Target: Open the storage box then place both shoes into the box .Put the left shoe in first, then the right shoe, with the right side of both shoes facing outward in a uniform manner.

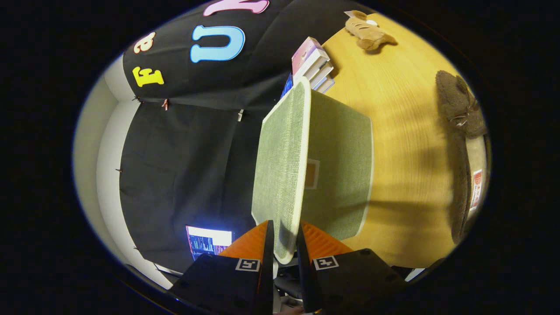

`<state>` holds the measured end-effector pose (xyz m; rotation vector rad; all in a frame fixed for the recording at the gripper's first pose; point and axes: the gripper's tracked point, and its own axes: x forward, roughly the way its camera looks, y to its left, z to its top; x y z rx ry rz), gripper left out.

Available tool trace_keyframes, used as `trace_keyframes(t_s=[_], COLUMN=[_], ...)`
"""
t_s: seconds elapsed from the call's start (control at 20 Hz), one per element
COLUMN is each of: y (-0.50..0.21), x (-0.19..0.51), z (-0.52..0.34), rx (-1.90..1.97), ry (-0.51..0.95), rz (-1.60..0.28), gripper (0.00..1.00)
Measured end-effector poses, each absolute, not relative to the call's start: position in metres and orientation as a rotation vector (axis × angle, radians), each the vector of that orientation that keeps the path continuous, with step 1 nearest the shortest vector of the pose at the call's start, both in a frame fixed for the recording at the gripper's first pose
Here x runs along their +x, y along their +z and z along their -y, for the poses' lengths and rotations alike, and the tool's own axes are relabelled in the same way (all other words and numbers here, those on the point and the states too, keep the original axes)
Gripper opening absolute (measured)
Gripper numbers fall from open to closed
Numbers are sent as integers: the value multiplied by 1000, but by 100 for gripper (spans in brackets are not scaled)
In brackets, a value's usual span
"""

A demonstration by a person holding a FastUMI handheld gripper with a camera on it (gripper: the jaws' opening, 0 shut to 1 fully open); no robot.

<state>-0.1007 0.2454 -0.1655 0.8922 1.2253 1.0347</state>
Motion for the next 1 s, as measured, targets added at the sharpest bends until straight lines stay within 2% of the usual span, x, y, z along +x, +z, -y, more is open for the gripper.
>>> trace_keyframes(t_s=[0.15,0.2,0.4,0.65,1.0], y=[-164,-167,-151,-110,-24], x=[-100,-100,-101,-98,-96], z=[-254,-262,-269,-282,-358], rx=[848,842,847,860,792], ry=[1033,1022,1005,962,1020], rz=[-1215,-1215,-1198,-1205,-1148], gripper=[29,13,6,6,6])
